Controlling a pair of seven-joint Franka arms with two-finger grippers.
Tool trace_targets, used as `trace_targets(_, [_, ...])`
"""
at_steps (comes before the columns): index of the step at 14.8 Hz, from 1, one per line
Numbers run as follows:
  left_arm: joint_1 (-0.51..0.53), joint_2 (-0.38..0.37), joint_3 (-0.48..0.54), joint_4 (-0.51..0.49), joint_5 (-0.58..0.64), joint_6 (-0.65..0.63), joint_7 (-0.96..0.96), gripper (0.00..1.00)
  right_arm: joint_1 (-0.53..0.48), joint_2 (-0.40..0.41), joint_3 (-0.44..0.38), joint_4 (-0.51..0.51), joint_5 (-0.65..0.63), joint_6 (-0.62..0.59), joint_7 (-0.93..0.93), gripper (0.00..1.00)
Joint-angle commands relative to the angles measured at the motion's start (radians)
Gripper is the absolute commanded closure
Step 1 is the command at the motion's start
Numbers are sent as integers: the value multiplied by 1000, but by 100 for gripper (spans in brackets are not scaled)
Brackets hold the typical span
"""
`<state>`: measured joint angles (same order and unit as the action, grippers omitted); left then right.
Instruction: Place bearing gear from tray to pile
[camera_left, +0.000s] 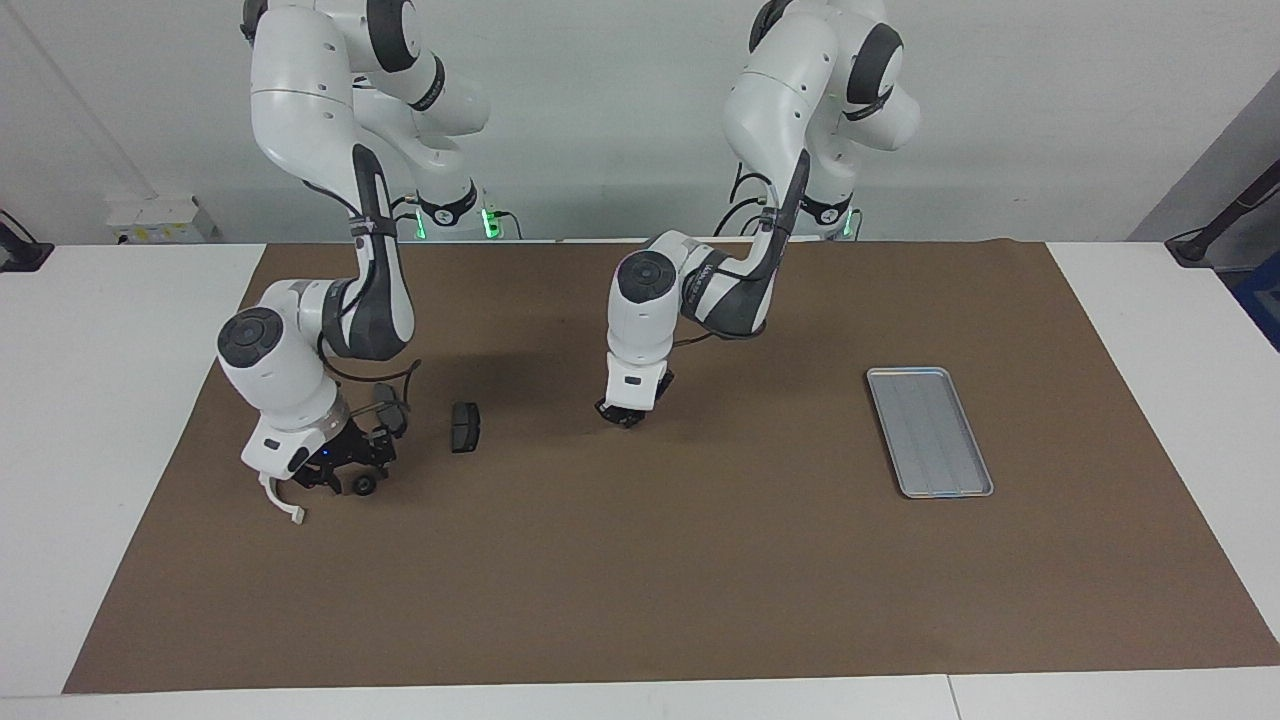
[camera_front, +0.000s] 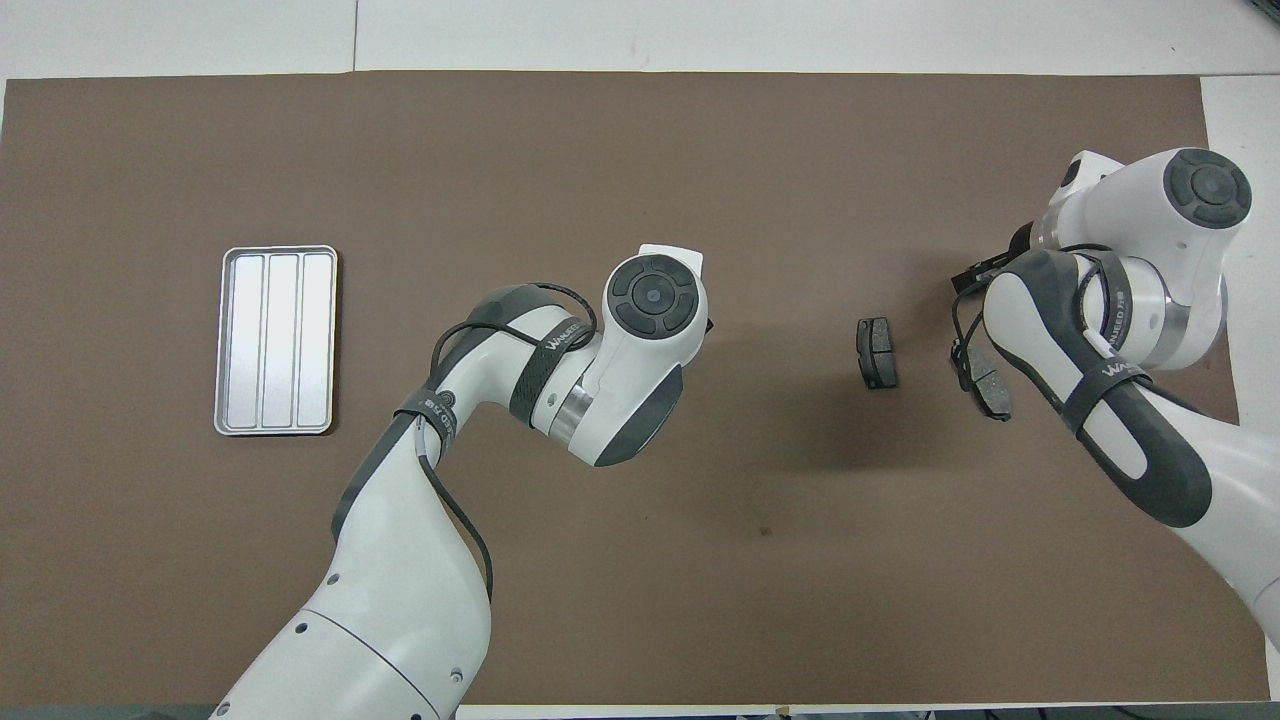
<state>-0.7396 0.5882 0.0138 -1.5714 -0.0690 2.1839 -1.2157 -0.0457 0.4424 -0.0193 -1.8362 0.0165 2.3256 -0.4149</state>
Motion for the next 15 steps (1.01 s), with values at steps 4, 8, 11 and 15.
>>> trace_targets(4, [-18,7,17,-10,-8,25,-18,64,1,-18,10,8,14,9,39,16])
trace_targets(8, [-15,6,20,-1,-9,8,-18,0,1,-22,10,9,14,8,36,13])
trace_targets(11, [3,-7,26,16,-8,-13,-16,0,1,-27,10,27,14,1,38,13])
trace_targets(15, [47,-85,72,17,-6,-99,-8,0,6,-22,21,109,14,-49,91,13])
